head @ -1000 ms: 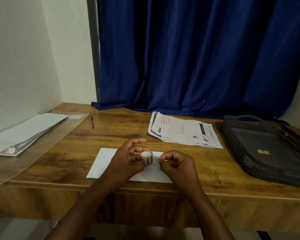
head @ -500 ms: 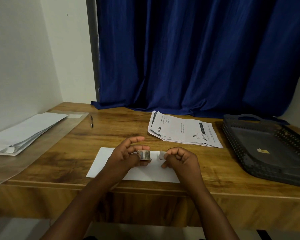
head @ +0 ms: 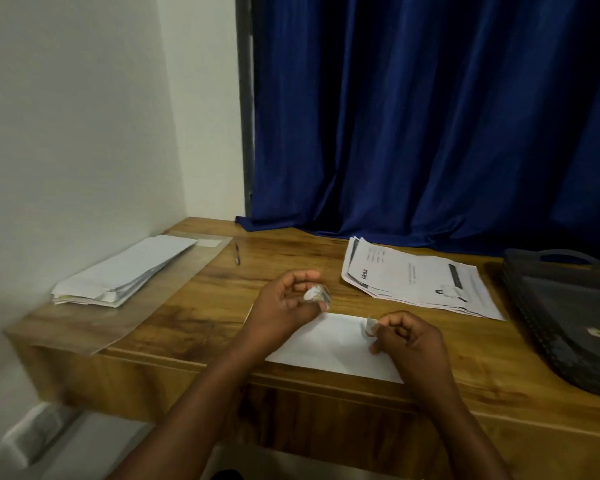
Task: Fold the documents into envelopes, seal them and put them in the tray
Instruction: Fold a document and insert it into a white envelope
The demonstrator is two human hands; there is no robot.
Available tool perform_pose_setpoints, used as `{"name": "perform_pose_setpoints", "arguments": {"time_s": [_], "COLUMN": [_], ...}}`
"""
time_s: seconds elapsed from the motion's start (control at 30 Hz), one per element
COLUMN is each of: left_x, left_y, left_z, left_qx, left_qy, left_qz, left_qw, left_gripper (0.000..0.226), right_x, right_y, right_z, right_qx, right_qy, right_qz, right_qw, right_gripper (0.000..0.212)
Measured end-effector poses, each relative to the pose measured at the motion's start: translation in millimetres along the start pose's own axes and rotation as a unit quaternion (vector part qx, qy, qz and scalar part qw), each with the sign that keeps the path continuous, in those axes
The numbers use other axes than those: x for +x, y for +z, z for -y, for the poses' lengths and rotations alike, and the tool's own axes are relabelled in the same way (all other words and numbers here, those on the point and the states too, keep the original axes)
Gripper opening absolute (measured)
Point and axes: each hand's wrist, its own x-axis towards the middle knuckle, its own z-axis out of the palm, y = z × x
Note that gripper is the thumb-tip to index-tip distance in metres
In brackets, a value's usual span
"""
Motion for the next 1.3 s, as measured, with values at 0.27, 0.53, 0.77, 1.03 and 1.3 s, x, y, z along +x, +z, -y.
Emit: {"name": "perform_pose_setpoints", "arguments": {"time_s": [0.27, 0.53, 0.77, 1.03, 1.3], "left_x": [-5, -20, -26, -5, -6], "left_y": [-127, -153, -64, 47, 65], "left_z": [15, 39, 12, 20, 38], "left_qx": [0.284, 0.384, 0.390, 0.435, 0.443], "left_qy": [-0.015, -0.040, 0.137, 0.160, 0.145], "left_qz": [-0.136, -0.124, -0.061, 0.137, 0.144], "left_qw": [0.949, 0.914, 0.908, 0.876, 0.873], "left_gripper": [0.039, 0.062, 0.049, 0.044, 0.050], "right_x": [1, 0, 3, 9, 17], "right_y": [2, 3, -3, -42, -47], "right_z": [-1, -4, 2, 8, 5], "right_qx": [-0.026, -0.036, 0.113, 0.026, -0.247], "right_qy": [0.006, -0.001, 0.020, 0.063, -0.048], "right_qz": [0.009, -0.009, -0.071, -0.097, -0.014], "right_qw": [1.000, 0.999, 0.991, 0.993, 0.968], "right_gripper": [0.014, 0.009, 0.007, 0.008, 0.010]}}
